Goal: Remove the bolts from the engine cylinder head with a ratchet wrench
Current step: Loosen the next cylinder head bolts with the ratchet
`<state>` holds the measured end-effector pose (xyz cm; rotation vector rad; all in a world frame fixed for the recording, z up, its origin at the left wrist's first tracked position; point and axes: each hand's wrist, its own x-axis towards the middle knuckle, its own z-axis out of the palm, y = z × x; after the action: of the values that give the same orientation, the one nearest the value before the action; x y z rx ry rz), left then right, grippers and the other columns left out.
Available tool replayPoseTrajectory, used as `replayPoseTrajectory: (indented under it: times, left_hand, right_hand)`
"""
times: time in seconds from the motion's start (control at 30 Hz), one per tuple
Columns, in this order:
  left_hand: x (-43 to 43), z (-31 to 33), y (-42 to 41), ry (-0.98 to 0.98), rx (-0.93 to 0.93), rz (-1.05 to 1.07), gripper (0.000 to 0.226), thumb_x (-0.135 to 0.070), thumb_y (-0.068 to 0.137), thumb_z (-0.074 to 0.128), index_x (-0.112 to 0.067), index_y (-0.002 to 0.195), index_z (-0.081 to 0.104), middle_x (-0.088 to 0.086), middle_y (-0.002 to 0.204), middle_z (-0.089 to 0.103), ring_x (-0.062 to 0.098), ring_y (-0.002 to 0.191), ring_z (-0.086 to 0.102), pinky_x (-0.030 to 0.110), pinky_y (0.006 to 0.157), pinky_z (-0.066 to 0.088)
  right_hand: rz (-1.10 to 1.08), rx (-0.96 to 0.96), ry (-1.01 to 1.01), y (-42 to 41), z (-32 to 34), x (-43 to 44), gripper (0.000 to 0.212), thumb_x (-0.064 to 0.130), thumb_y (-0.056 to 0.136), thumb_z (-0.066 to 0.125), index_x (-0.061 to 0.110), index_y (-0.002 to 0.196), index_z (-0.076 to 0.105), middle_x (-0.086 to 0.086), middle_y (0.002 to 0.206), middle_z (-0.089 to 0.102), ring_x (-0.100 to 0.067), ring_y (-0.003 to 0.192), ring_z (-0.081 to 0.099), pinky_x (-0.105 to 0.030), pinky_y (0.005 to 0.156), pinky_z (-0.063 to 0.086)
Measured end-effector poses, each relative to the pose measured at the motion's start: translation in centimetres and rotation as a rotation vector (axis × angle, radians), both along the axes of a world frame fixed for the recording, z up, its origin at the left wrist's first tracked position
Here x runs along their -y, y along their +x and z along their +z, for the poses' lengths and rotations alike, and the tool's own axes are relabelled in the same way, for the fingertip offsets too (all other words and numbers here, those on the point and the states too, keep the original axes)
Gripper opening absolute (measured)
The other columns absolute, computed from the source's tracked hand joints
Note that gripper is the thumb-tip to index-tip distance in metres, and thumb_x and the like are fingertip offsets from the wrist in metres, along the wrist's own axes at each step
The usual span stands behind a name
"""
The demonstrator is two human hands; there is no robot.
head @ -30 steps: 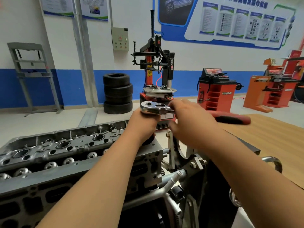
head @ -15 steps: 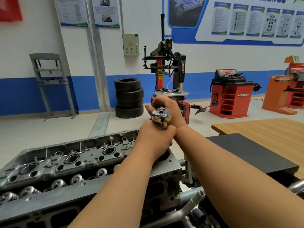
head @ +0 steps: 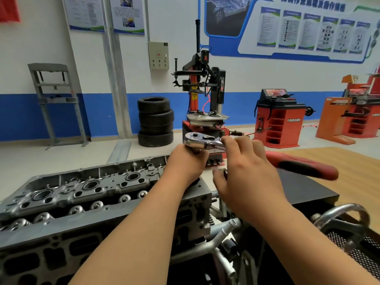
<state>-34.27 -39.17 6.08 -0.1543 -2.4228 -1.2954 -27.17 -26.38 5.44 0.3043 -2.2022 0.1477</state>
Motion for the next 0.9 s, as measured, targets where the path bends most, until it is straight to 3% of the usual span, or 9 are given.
replayPoseTrajectory:
  times: [0.1,0.2,0.33,0.43,0.53,0.7,0.8,0.9]
  left_hand:
    - [0.1,0.1,0.1,-0.140,-0.015,0.010,0.030,-0.022,0.090,0.047,-0.021,0.060,0.047,-0.004,0.060,0.052,0.012,0.055,0.046,0.023,0.047,0.031]
    - [0.4,-0.1,0.2,0.020,0.018,-0.011,0.029,-0.023,0.083,0.051,-0.016,0.055,0.056,0.002,0.058,0.061,0.018,0.058,0.053,0.027,0.052,0.036]
    - [0.9,-0.2,-0.4,0.181,0.004,-0.209,0.015,-0.022,0.083,0.065,-0.019,0.069,0.070,0.000,0.069,0.069,0.023,0.071,0.062,0.033,0.070,0.050]
    - [1.5,0.0,-1.2,0.213,0.002,-0.272,0.017,-0.016,0.083,0.065,-0.021,0.068,0.066,-0.010,0.061,0.063,0.014,0.072,0.059,0.035,0.074,0.050]
    - [1.6,-0.2,-1.3,0.111,0.060,-0.191,0.016,-0.022,0.083,0.060,-0.018,0.067,0.060,-0.007,0.055,0.059,0.005,0.053,0.051,0.029,0.059,0.044]
    - [1.2,0.1,-1.1,0.061,0.131,-0.230,0.021,-0.018,0.085,0.049,-0.013,0.068,0.060,-0.001,0.060,0.070,0.009,0.054,0.051,0.028,0.058,0.038]
    - [1.1,0.2,-0.8,0.108,0.146,-0.266,0.012,-0.016,0.085,0.048,-0.013,0.081,0.058,0.001,0.059,0.070,0.024,0.067,0.055,0.036,0.067,0.043]
    - [0.9,0.4,-0.2,0.047,0.134,-0.226,0.022,-0.015,0.087,0.047,-0.013,0.068,0.057,-0.002,0.046,0.059,0.024,0.073,0.066,0.034,0.072,0.046]
  right_hand:
    - [0.022,-0.057,0.060,1.1,-0.6,0.6,0.069,0.028,0.064,0.074,0.001,0.124,0.053,-0.016,0.105,0.058,-0.037,0.096,0.054,-0.041,0.078,0.051]
    - [0.084,0.114,-0.082,-1.7,0.7,-0.7,0.053,0.027,0.081,0.064,0.011,0.128,0.047,-0.006,0.114,0.053,-0.025,0.109,0.041,-0.035,0.088,0.040]
    - [0.276,0.210,-0.249,-9.4,2.4,-0.6,0.016,0.016,0.081,0.065,0.020,0.090,0.052,0.008,0.086,0.046,-0.016,0.090,0.039,-0.025,0.072,0.030]
    - [0.500,0.326,-0.306,-14.2,3.2,2.8,0.024,0.000,0.078,0.063,0.019,0.074,0.047,0.008,0.075,0.043,-0.014,0.075,0.040,-0.025,0.066,0.031]
    - [0.579,0.358,-0.234,-16.4,3.3,4.7,0.039,0.008,0.080,0.069,0.030,0.066,0.041,0.014,0.073,0.043,-0.002,0.068,0.039,-0.018,0.063,0.036]
    - [0.625,0.294,-0.212,-17.0,2.7,4.0,0.048,0.010,0.075,0.076,0.036,0.065,0.036,0.016,0.074,0.044,-0.014,0.079,0.043,-0.016,0.066,0.033]
    - [0.586,0.259,-0.267,-16.1,2.6,4.2,0.034,0.006,0.076,0.072,0.025,0.070,0.044,0.007,0.078,0.046,-0.018,0.084,0.043,-0.018,0.064,0.030]
    - [0.499,0.240,-0.294,-14.3,2.5,2.8,0.025,0.002,0.076,0.066,0.018,0.085,0.049,0.001,0.090,0.047,-0.018,0.091,0.041,-0.025,0.076,0.037]
